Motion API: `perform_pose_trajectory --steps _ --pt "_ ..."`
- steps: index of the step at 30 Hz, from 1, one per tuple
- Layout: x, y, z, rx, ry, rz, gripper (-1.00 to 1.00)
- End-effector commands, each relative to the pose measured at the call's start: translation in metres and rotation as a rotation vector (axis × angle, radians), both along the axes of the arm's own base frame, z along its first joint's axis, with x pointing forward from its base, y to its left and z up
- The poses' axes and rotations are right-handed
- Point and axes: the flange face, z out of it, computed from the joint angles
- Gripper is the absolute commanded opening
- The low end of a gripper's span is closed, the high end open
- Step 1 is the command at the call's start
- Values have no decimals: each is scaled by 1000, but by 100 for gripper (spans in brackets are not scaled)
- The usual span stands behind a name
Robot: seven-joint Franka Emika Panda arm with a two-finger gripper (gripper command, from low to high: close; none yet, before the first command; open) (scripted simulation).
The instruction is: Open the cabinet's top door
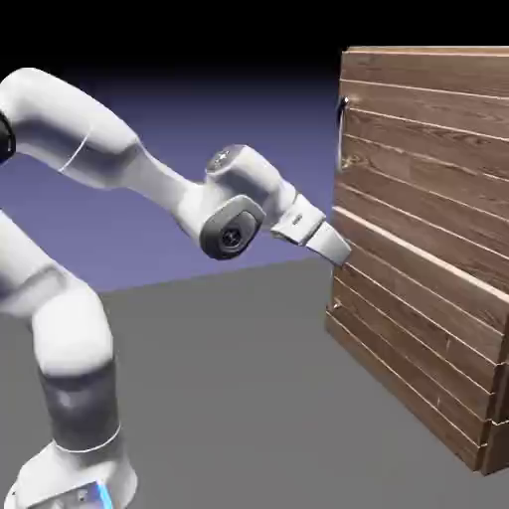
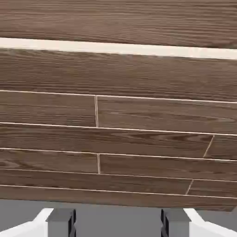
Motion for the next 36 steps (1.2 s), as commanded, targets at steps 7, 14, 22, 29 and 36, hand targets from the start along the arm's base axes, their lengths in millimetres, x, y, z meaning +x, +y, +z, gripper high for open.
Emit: perform_pose_trajectory --steps 7,14,22,29,36 --pt "3 -6 71 9 -175 -49 0" --pt "-3 1 130 9 -340 -83 0" --pt "-12 26 180 1 -505 -104 0" --pt "-14 60 204 -9 -622 -107 0" --pt "-8 102 208 -17 -706 -99 0"
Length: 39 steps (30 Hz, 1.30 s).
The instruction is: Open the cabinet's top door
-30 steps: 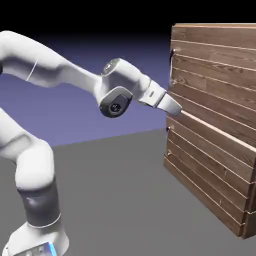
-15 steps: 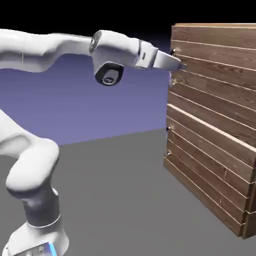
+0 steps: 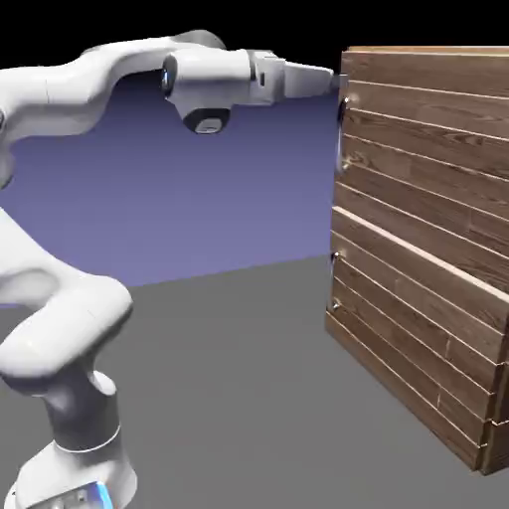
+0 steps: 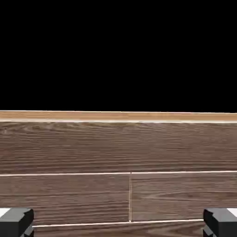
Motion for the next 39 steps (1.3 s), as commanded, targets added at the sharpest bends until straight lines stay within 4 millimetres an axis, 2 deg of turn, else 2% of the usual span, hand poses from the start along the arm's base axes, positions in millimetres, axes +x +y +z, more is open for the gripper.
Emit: perform_pose_trajectory --steps 1,6,12,18,24,25,30,31,32,33,39 --pt "2 7 -1 -2 -9 1 0" --pt "14 40 -13 -8 -43 11 0" --pt "35 82 -41 -11 -57 27 0" --pt "61 122 -84 -4 -43 46 0" --pt "90 160 -139 14 0 65 0" --pt "90 160 -139 14 0 65 0" --pt "140 158 -139 14 0 65 0" --pt "140 158 -139 14 0 65 0" --pt "140 158 -139 14 0 65 -100" --pt "140 158 -139 14 0 65 -100" --pt "98 145 -139 14 1 151 -100"
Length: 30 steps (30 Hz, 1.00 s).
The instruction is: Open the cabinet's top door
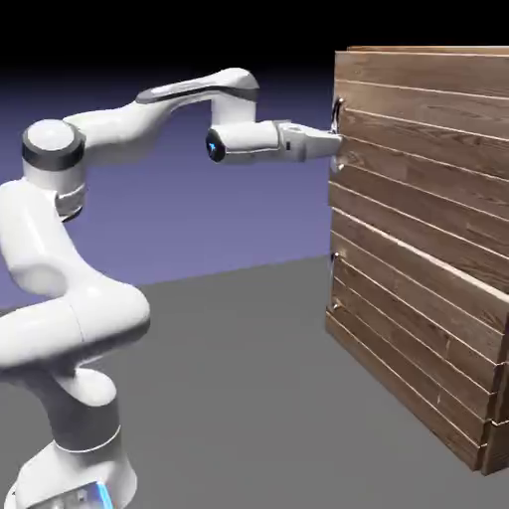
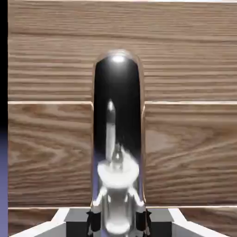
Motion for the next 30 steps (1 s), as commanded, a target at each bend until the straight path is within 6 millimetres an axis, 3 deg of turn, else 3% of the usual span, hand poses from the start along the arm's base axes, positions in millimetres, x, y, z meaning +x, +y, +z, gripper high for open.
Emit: perform_pose_trajectory --steps 1,17,30 --pt "-8 -3 0 0 0 15 -100" --pt "-124 -64 0 0 0 272 -100" --pt "-217 -148 0 0 0 516 -100"
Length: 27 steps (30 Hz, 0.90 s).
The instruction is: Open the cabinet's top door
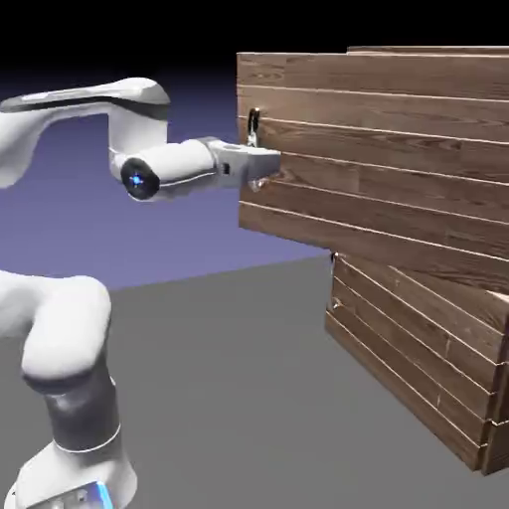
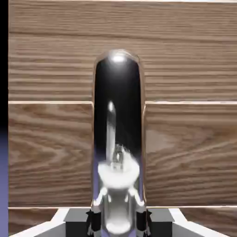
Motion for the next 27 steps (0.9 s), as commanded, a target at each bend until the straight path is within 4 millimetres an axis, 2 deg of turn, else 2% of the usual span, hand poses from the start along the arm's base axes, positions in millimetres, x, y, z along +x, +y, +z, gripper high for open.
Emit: perform_pose_trajectory --steps 1,13,27 --pt "-6 -7 0 2 0 17 -100" --pt "-59 -84 0 2 0 199 -100" --pt "-99 -175 0 2 1 393 -100"
